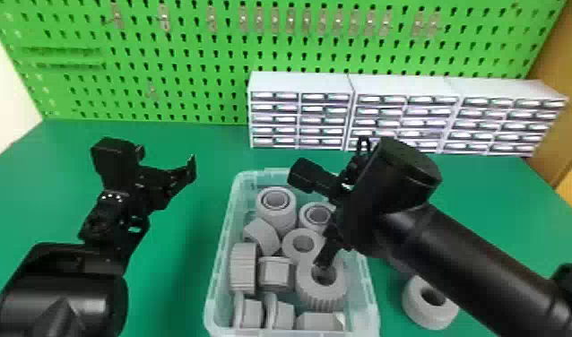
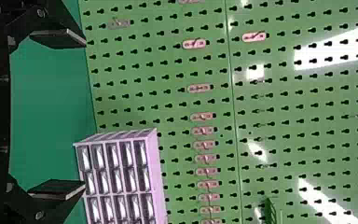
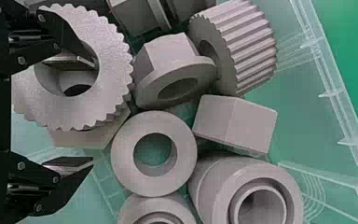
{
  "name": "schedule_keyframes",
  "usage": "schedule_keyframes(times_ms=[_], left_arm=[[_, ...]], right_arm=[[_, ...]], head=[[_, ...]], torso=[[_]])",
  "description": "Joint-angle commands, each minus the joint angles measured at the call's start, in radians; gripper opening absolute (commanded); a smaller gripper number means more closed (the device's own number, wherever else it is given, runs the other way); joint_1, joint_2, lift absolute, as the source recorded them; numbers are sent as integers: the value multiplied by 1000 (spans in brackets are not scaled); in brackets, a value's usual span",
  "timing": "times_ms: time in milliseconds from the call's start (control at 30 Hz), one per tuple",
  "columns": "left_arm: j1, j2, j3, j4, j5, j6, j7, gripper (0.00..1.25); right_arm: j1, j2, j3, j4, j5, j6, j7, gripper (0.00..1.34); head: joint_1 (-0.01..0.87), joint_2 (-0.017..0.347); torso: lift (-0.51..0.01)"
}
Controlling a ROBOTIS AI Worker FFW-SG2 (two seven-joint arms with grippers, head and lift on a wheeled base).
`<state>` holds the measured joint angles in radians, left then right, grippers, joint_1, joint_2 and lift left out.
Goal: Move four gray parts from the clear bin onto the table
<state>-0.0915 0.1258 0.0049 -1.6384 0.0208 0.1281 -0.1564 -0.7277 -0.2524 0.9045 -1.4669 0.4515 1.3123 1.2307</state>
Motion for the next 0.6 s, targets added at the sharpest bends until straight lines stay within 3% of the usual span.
schedule_keyframes(times_ms=[0, 567], left_arm=[[-2, 0, 1, 2, 2, -4, 0, 1042], [-1, 0, 9, 2, 4, -7, 0, 1042]], right_arm=[[5, 5, 2, 11, -1, -5, 0, 807], [13, -1, 10, 30, -4, -10, -2, 807]], head=[[678, 34], [678, 34]], torso=[[-50], [-50]])
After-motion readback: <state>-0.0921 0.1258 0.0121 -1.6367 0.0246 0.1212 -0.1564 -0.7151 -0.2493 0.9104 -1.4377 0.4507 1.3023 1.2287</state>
